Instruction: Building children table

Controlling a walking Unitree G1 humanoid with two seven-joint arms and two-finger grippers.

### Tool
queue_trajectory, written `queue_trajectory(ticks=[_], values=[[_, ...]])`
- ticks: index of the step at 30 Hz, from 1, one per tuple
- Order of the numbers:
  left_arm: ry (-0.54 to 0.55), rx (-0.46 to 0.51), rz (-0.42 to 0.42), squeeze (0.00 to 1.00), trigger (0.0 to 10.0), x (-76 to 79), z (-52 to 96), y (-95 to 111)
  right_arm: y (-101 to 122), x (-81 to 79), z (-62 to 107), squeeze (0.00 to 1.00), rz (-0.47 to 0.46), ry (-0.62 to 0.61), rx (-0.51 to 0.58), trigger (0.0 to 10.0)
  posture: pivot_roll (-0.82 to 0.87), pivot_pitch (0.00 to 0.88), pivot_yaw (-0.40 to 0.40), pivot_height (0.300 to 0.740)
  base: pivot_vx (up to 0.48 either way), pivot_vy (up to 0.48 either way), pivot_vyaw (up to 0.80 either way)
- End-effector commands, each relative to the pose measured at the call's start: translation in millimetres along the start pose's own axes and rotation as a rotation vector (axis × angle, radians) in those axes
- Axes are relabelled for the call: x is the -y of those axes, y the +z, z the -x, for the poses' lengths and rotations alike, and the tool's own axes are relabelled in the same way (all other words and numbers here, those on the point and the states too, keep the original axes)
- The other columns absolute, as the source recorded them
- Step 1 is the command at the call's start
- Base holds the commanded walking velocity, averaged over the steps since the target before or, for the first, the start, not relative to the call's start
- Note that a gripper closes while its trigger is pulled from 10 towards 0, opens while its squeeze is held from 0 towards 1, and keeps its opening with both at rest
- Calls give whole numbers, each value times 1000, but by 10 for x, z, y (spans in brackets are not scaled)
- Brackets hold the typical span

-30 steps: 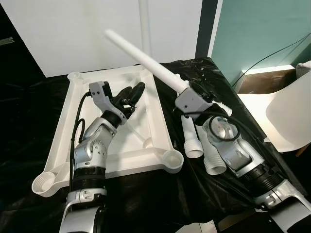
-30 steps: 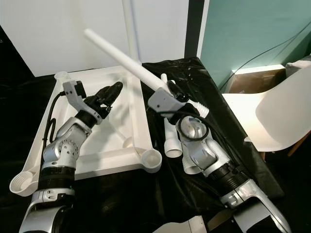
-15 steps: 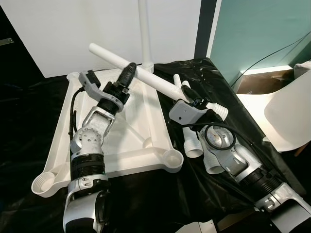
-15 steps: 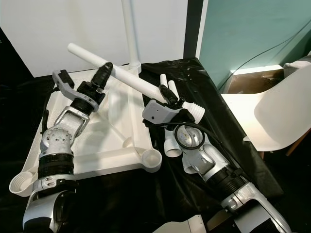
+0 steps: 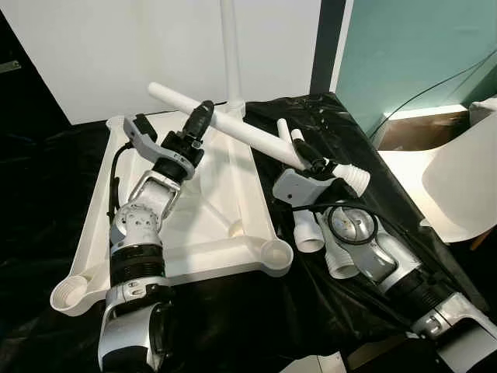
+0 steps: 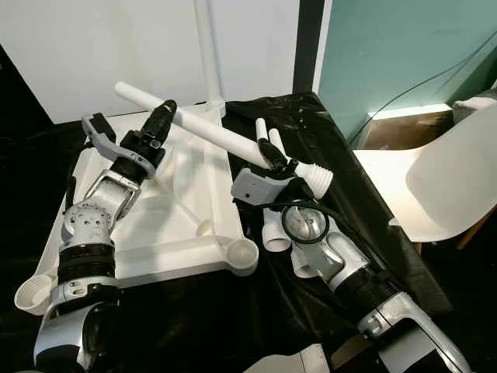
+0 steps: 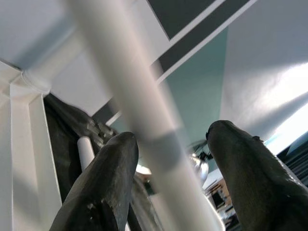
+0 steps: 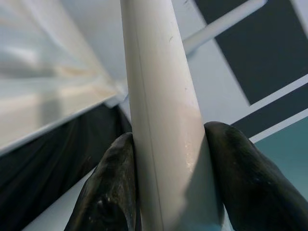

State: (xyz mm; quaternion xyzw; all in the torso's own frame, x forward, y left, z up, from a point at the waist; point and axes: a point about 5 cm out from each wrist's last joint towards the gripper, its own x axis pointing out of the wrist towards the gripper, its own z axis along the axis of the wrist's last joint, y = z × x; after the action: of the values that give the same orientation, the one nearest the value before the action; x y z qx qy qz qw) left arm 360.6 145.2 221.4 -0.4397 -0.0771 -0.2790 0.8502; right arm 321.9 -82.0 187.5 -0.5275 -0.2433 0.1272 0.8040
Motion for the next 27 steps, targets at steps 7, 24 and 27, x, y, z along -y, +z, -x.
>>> queue_trajectory(ticks=[7, 24, 27], values=[[30, -38, 18, 0, 10000, -25, -8, -45, 107, 59, 20, 0, 5, -69, 69, 0, -44, 0, 69, 740, 0, 0, 0], [-122, 49, 50, 0, 10000, 193, -24, 117, 59, -169, 149, 0, -1, 17, 71, 0, -37, 0, 72, 740, 0, 0, 0], [-145, 61, 47, 0, 0, 217, -20, 109, 66, -146, 126, 0, -4, 6, 72, 5529, -39, 0, 75, 740, 0, 0, 0]])
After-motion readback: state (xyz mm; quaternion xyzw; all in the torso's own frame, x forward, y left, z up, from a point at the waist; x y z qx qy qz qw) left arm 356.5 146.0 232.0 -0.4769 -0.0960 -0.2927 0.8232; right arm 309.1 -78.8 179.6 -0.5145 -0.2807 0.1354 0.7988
